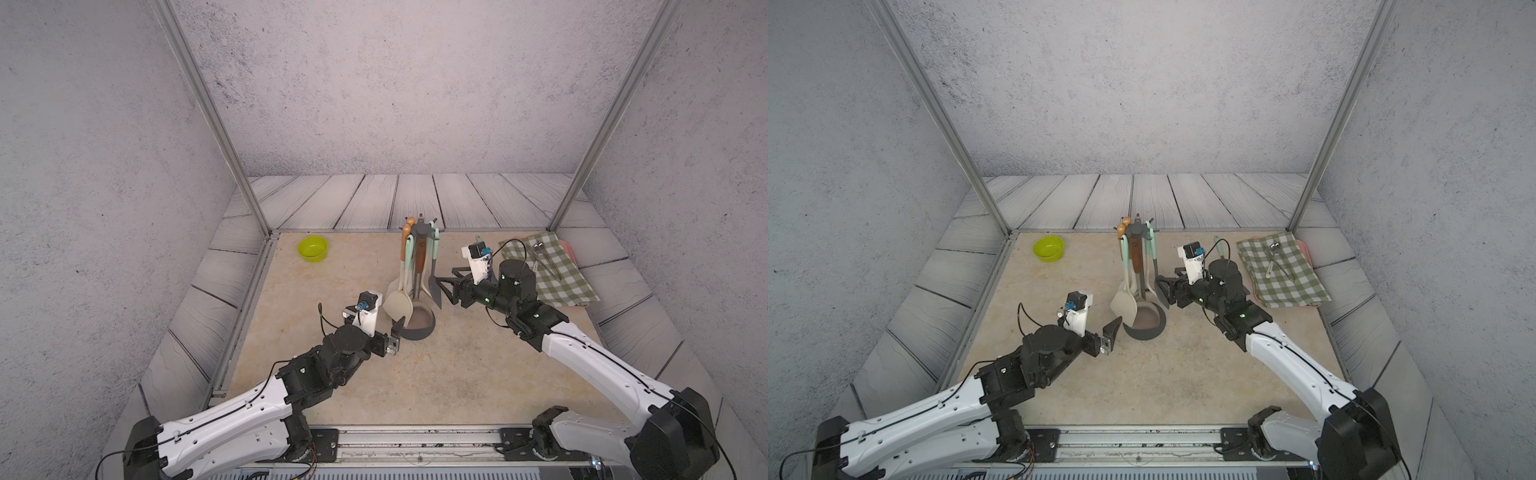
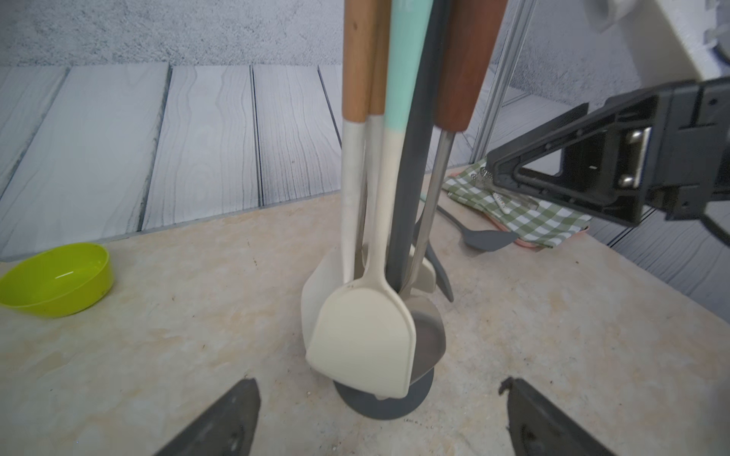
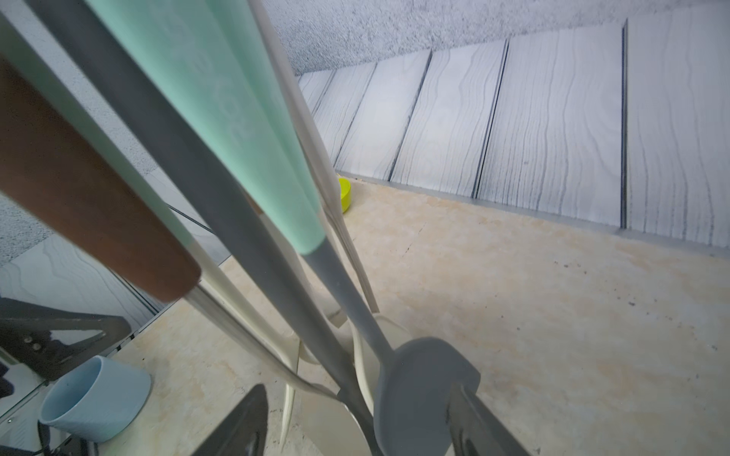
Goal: Take the spatula off the kitchen utensil rack
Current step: Take off the spatula from the rack.
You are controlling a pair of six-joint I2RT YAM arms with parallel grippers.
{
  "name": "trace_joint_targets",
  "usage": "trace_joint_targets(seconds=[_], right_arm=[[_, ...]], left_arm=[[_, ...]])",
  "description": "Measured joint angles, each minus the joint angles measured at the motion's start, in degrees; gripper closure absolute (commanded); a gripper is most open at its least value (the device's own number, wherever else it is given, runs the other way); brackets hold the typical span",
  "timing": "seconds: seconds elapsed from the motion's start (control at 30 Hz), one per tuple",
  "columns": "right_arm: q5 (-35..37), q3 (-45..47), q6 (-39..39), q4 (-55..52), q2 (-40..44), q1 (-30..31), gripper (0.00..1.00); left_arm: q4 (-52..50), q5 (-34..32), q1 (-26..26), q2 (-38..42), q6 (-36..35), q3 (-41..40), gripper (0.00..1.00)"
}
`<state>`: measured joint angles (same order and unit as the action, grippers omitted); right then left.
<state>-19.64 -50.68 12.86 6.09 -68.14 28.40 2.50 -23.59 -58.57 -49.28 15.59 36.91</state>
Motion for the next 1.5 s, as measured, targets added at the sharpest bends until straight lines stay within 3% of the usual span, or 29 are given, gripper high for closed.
trace_joint_targets(seconds=[0.17, 0.27, 0.37, 0.63, 1.5], right_arm=[[-0.44, -3.96, -2.51, 0.66, -3.98, -0.02, 0.30], [-1.33, -5.84, -3.78, 0.70, -7.26, -0.02, 0.34], [-1.84, -6.88, -4.87, 0.61, -10.03, -0.02, 0.37], [-3.10, -7.15, -6.49, 1.46, -13.33, -0.02, 0.48], [-4.61, -5.75, -9.86, 2.29, -10.14, -0.02, 0.69]], left_arm=[[1.68, 6.67, 9.29, -5.38, 0.94, 4.81, 0.01], [3.93, 11.30, 17.22, -6.58, 3.26, 3.50, 0.01], [6.51, 14.64, 20.28, -7.89, 4.70, 0.22, 0.01], [8.24, 19.17, 21.33, -13.18, 6.21, -2.91, 0.01], [11.08, 24.46, 21.33, -12.50, 6.32, -2.99, 0.01]])
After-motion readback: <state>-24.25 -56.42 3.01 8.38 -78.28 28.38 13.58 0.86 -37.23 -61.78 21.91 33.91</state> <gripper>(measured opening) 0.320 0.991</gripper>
